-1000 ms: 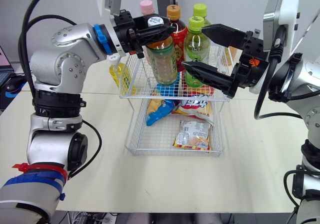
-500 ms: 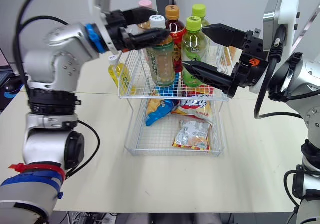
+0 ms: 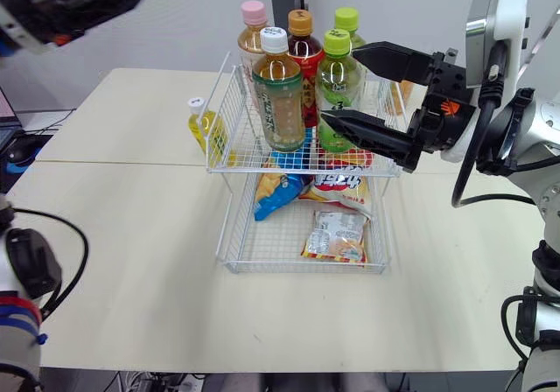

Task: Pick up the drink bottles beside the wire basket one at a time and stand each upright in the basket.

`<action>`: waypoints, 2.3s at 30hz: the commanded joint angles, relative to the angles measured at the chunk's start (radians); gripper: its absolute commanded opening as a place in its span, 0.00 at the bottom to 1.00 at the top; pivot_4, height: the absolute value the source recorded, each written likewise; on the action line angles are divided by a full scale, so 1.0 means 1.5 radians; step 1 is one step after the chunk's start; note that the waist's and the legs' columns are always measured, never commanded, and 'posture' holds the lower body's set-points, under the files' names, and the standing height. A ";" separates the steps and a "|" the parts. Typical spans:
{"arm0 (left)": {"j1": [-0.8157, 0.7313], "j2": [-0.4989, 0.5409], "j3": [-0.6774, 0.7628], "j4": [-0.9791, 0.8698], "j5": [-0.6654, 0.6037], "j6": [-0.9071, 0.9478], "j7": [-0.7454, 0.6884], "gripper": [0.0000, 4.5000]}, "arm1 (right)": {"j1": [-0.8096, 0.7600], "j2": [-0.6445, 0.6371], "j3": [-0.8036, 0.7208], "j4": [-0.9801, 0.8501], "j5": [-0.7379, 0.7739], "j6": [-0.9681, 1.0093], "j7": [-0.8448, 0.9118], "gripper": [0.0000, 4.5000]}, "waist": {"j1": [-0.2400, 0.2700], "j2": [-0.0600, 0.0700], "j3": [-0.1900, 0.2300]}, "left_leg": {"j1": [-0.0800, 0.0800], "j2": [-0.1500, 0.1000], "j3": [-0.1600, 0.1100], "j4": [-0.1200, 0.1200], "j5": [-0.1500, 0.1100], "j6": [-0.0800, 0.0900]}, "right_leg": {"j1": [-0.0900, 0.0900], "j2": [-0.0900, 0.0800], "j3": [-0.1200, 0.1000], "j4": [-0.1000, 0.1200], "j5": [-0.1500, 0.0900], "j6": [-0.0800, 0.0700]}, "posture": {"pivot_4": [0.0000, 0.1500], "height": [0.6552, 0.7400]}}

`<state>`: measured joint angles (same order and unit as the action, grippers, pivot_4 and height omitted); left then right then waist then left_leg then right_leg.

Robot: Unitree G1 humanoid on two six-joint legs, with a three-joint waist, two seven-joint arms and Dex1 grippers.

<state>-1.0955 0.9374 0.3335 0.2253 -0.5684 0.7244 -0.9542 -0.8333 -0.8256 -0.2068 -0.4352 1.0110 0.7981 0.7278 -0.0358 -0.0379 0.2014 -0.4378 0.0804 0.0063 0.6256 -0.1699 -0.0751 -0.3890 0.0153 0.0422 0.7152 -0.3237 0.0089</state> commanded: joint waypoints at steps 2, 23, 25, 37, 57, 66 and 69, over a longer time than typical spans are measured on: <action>0.150 0.017 0.123 -0.066 -0.017 0.015 0.055 0.99 | -0.027 0.001 0.019 0.003 0.010 0.007 0.030 1.00 | -0.001 0.000 0.000 | 0.001 0.000 0.001 0.000 0.000 0.000 | 0.000 0.000 0.001 0.000 0.000 0.000 | 1.00 1.00; 0.690 -0.218 0.252 -0.391 -0.009 -0.107 0.278 0.99 | -0.062 0.067 0.093 0.039 -0.055 0.000 0.090 1.00 | 0.003 -0.001 -0.001 | 0.001 0.000 0.001 0.000 0.000 0.000 | 0.000 -0.001 0.001 0.000 0.000 0.000 | 1.00 1.00; 0.691 -0.222 0.243 -0.402 -0.019 -0.100 0.287 0.99 | -0.057 0.065 0.088 0.031 -0.051 0.004 0.089 1.00 | 0.003 -0.001 -0.001 | 0.001 0.000 0.001 0.000 0.000 0.000 | 0.000 -0.001 0.001 0.000 0.000 0.000 | 1.00 1.00; 0.580 -0.199 0.152 -0.349 -0.028 -0.110 0.294 0.99 | -0.045 0.057 0.057 -0.002 -0.040 0.015 0.053 1.00 | 0.004 -0.001 -0.001 | 0.001 0.000 0.001 0.000 0.000 0.000 | 0.001 -0.001 0.001 0.000 0.000 0.000 | 1.00 1.00; 0.435 -0.217 0.021 -0.188 0.021 -0.201 0.250 0.99 | -0.014 0.034 0.027 -0.026 -0.050 0.002 0.014 1.00 | 0.004 -0.001 -0.001 | 0.001 0.000 0.001 -0.001 0.000 0.000 | 0.000 0.000 0.001 0.000 0.000 0.000 | 1.00 1.00; 0.368 -0.235 -0.020 -0.120 0.052 -0.229 0.251 0.99 | -0.017 0.034 0.035 -0.004 -0.070 -0.016 0.034 1.00 | 0.003 -0.001 -0.001 | 0.001 0.000 0.001 -0.001 0.000 0.000 | 0.000 0.000 0.001 0.000 0.000 0.000 | 1.00 1.00; 0.352 -0.240 -0.023 -0.099 0.066 -0.244 0.262 0.99 | -0.018 0.035 0.036 -0.004 -0.073 -0.020 0.034 1.00 | 0.003 -0.001 -0.001 | 0.001 0.000 0.001 -0.001 0.000 0.000 | 0.000 0.000 0.001 0.000 0.000 0.000 | 1.00 1.00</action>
<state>-0.5434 0.5767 0.2928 0.0803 -0.4828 0.3913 -0.5738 -0.8440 -0.7661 -0.1345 -0.4283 0.9044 0.7910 0.7721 -0.0315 -0.0398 0.2004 -0.4364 0.0803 0.0084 0.6244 -0.1701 -0.0751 -0.3883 0.0147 0.0441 0.7146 -0.3234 0.0087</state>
